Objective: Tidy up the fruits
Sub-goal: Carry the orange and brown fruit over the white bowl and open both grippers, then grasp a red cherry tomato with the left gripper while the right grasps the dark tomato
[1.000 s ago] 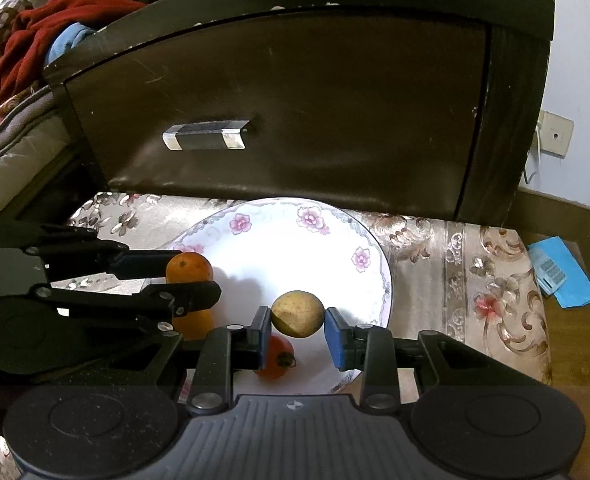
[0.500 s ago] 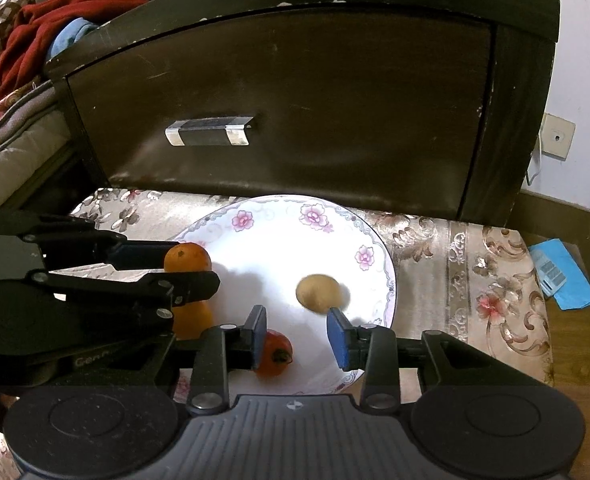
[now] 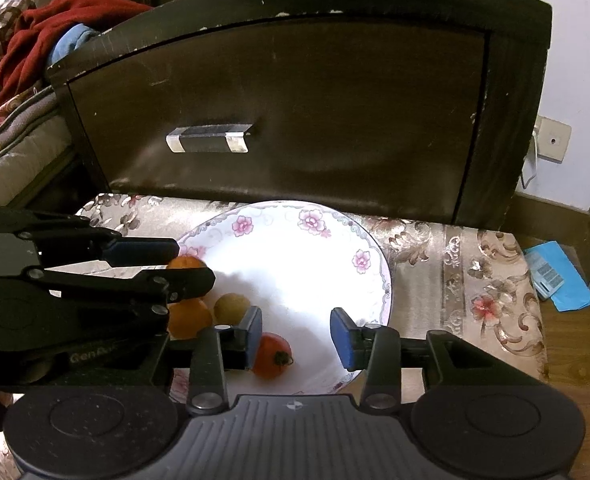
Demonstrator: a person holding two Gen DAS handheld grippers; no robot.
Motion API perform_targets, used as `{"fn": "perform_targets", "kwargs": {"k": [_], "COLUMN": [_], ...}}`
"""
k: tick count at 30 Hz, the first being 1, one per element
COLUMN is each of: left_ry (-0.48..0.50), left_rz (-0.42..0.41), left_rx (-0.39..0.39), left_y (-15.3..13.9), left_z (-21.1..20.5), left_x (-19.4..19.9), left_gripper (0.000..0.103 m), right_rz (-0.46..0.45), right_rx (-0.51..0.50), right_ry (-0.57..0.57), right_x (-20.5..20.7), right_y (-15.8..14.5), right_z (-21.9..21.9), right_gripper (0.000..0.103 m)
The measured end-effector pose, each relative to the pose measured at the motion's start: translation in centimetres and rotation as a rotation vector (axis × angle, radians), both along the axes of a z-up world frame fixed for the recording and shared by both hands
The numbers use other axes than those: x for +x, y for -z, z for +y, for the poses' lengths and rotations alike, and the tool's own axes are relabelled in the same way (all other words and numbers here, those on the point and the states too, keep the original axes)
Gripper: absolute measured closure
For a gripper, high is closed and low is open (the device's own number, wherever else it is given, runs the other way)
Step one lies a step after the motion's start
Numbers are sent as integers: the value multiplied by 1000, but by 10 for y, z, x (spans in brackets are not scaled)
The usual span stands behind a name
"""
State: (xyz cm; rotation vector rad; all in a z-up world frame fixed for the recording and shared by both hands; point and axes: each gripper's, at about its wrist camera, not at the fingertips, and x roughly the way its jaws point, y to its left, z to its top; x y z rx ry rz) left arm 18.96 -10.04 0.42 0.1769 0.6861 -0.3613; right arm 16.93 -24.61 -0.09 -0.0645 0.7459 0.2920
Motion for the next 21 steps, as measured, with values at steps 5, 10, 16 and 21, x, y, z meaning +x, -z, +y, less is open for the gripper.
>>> {"fn": "perform_targets", "kwargs": {"k": [5,10,16,21], "left_ry": [-1,-8,-23,-26], "left_rz": [-9,-16,-26,-18], "left_rx": [-2,-2,0,-4], "left_y": [-5,-13,-23,-25], "left_z": [1,8,24,39], "left_x": [-5,-14,-30,-53], "left_gripper": [64,63,63,63], "right_rz": [-12,-25,-37,-32], "right_rx": [1,7,14,16], "right_ry": [6,5,-18,-55], "right_x": [-5,-12,-27,-45], "right_y": [-5,-10,-19,-21], "right_z": [-1,2,14,28], "right_gripper": [67,67,67,66]}}
